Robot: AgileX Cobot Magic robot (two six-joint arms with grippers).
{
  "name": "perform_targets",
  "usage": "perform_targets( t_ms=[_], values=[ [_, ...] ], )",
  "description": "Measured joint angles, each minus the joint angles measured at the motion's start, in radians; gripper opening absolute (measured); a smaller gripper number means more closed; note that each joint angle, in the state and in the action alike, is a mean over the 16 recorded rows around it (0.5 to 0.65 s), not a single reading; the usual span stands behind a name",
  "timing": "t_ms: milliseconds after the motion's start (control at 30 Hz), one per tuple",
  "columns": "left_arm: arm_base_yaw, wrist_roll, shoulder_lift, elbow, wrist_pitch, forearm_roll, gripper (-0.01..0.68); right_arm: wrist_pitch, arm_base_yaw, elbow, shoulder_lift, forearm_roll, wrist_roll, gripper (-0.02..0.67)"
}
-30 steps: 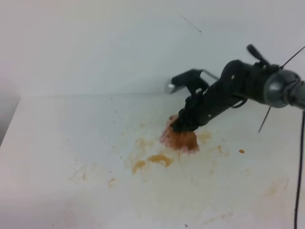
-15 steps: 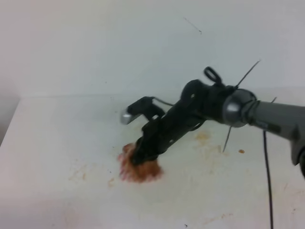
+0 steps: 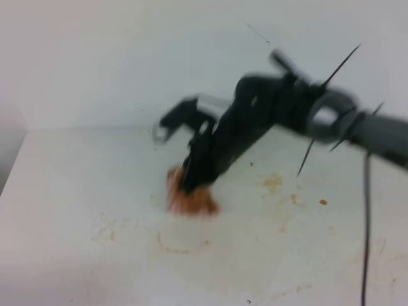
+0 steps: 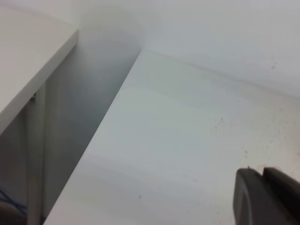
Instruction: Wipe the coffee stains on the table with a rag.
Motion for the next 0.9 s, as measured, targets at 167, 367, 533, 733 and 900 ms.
perform_targets(
  t_ms=[167, 367, 533, 733, 900],
  values=[
    [0.000, 0.000, 0.000, 0.000, 0.000, 0.000, -0.003, 0.088, -0.071, -0.036, -0.132, -0.100, 0.047, 0.025],
    [0.000, 0.000, 0.000, 0.000, 0.000, 0.000, -0.003, 0.217, -0.154, -0.023, -0.266, -0.197, 0.099, 0.025],
    [0.000, 0.000, 0.000, 0.000, 0.000, 0.000, -0.003, 0.279, -0.195, 0.071, -0.317, -0.267, 0.142, 0.025],
    [0.000, 0.000, 0.000, 0.000, 0.000, 0.000, -0.003, 0.232, -0.212, 0.237, -0.328, -0.317, 0.186, 0.029],
    [0.000, 0.000, 0.000, 0.000, 0.000, 0.000, -0.003, 0.140, -0.214, 0.350, -0.329, -0.332, 0.191, 0.072]
  ],
)
